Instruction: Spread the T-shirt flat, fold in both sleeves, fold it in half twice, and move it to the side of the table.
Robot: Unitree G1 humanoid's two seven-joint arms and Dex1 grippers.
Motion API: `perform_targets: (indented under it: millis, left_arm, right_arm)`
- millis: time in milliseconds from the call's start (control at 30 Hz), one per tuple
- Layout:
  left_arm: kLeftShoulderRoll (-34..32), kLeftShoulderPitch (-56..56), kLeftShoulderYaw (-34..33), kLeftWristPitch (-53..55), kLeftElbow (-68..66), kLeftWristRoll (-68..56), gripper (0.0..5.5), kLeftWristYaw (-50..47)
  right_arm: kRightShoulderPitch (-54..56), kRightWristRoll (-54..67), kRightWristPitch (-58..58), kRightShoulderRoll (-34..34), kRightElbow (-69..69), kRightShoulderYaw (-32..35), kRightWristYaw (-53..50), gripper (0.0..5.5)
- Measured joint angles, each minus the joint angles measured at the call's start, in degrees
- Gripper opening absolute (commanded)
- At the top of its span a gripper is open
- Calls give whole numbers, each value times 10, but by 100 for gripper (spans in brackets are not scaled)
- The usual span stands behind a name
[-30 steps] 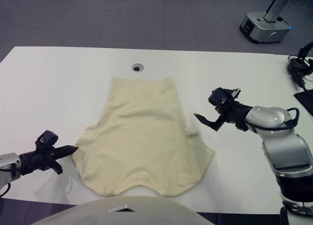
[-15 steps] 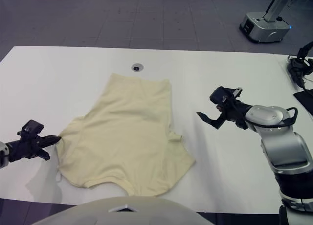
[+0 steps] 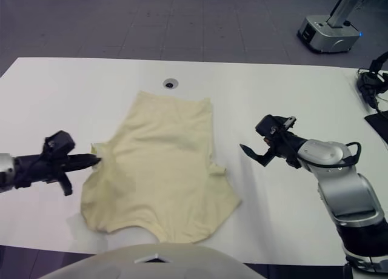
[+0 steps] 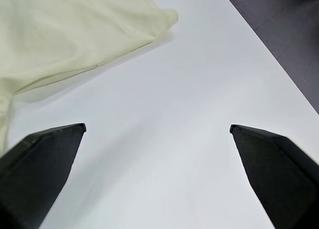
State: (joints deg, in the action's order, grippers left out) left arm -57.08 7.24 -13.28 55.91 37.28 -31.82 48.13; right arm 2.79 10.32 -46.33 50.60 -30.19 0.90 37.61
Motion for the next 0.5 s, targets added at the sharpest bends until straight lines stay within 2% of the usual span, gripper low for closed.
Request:
perform_targets:
  millis: [200, 367, 500]
  left_arm:
    - [29, -23, 68, 16, 13, 2, 2, -46]
    - [75, -34, 171, 8, -11, 58, 79, -109]
    - [88, -28, 168, 10, -3, 51, 150, -116]
  right_arm:
    - [31, -1, 11, 0, 19, -18, 8, 540]
    - [48, -2, 15, 0, 26, -36, 10, 540]
    - [46, 5, -5, 0, 21, -29, 10, 540]
